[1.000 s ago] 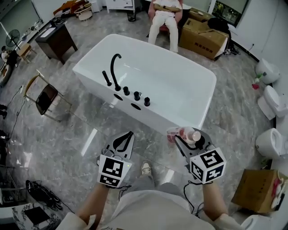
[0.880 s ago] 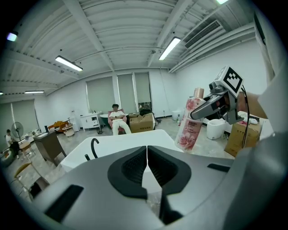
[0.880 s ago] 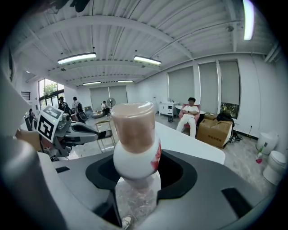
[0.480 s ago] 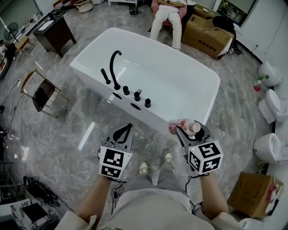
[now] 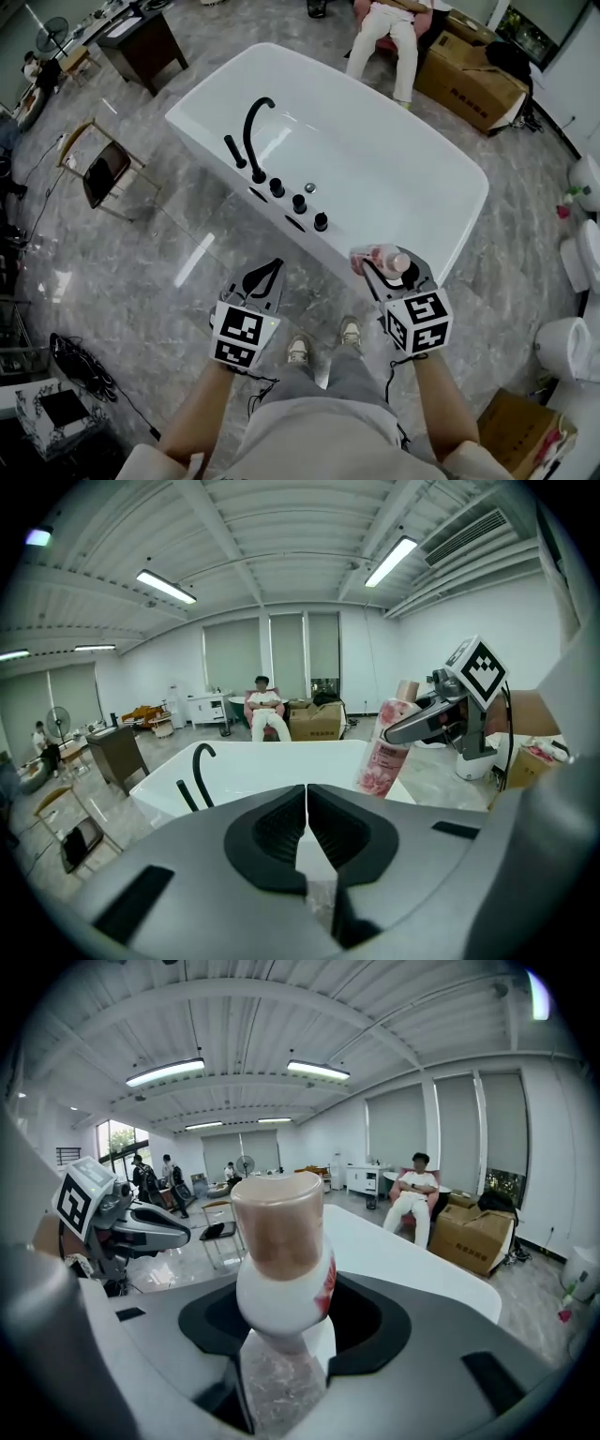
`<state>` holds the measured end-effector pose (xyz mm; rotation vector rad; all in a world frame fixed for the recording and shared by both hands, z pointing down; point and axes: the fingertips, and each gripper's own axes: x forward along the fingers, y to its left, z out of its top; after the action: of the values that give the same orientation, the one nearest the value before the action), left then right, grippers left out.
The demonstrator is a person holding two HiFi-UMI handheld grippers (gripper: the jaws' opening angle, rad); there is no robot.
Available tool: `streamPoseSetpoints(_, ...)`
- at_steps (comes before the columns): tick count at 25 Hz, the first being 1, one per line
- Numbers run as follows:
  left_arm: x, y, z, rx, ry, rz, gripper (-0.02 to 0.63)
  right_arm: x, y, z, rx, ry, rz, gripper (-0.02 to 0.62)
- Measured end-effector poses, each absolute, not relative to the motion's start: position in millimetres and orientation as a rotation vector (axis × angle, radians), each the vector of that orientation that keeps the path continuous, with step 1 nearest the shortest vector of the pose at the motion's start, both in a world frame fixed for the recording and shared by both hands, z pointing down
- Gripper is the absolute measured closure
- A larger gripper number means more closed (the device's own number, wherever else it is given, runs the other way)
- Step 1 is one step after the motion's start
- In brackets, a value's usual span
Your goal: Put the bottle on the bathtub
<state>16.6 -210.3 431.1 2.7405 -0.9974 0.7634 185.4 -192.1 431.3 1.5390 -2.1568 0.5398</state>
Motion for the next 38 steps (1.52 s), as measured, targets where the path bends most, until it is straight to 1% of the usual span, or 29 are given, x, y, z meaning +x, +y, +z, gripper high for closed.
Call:
streamPoseSetpoints(8, 33, -250, 459, 2.576, -1.186, 0.770, 0.583, 198, -243, 477, 1.343, -2.217, 0.548, 0.357)
streamPoseSetpoints(17, 47, -276, 516, 2.462, -1.262, 0.800, 0.583, 194, -282, 537, 1.187, -2.269, 0.459, 0.357)
streamPoseSetpoints(28, 39, -296, 588, 2.379, -1.269, 0.833, 0.583, 189, -313, 628, 1.112, -2.227, 0.485, 0.357)
streamPoseSetpoints(38, 41, -302, 641, 2.353, -1.211, 0.860, 0.583, 183, -325, 686, 1.111, -2.181, 0.479, 0.357)
